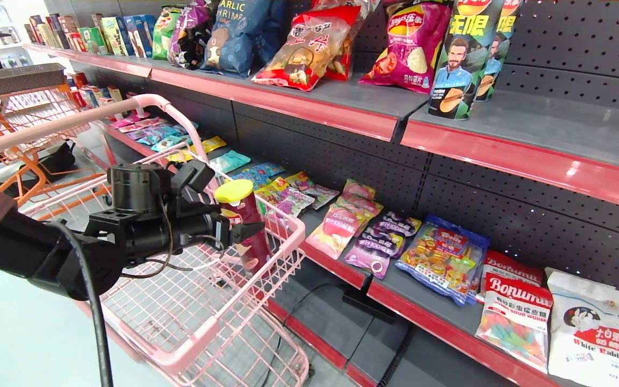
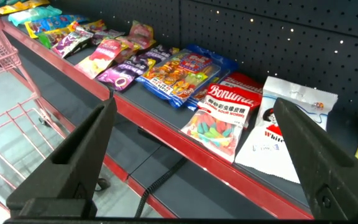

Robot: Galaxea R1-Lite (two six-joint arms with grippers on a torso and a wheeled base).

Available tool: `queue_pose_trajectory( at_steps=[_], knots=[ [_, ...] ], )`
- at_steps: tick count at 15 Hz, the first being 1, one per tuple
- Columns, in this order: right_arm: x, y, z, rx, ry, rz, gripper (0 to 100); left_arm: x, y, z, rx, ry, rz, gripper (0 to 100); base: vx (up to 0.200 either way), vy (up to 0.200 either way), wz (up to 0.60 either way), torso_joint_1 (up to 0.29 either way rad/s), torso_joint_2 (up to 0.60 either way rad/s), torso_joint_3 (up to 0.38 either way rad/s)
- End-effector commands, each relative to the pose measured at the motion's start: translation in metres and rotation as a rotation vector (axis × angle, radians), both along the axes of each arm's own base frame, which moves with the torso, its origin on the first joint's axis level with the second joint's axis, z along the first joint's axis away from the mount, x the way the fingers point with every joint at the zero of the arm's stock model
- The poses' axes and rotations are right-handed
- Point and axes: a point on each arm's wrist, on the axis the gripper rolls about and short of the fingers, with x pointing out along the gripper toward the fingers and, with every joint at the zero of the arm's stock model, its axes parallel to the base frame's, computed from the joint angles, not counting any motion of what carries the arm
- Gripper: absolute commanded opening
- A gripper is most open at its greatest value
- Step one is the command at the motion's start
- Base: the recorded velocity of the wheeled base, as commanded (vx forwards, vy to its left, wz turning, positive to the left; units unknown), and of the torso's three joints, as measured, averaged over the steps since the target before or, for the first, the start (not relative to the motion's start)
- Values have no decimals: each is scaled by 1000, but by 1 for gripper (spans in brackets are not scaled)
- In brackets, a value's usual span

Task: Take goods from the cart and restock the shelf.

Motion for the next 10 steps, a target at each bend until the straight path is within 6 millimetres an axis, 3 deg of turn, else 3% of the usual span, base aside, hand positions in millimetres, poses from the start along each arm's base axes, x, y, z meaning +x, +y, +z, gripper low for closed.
queue_pose_trajectory(
  at_steps=[1, 2, 3, 7, 9, 10],
  knots=[
    [0, 0, 0, 1, 0, 0, 100, 1, -2, -2, 1, 2, -1, 100, 0, 0, 0, 0, 0, 0],
    [0, 0, 0, 1, 0, 2, 100, 1, -2, -2, 2, 4, 0, 100, 0, 0, 0, 0, 0, 0],
    [0, 0, 0, 2, 0, 2, 100, 3, -2, -7, 6, 15, 4, 0, 0, 0, 0, 0, 0, 0],
    [0, 0, 0, 2, 0, 2, 100, 3, -1, -8, 1, 15, 16, 0, 0, 0, 0, 0, 0, 0],
    [0, 0, 0, 2, 0, 0, 100, 1, 1, -3, -2, 2, 22, 0, 0, 0, 0, 0, 0, 0],
    [0, 0, 0, 2, 0, 2, 100, -10, 6, 11, -16, -22, 33, 0, 0, 0, 0, 0, 0, 0]
  ],
)
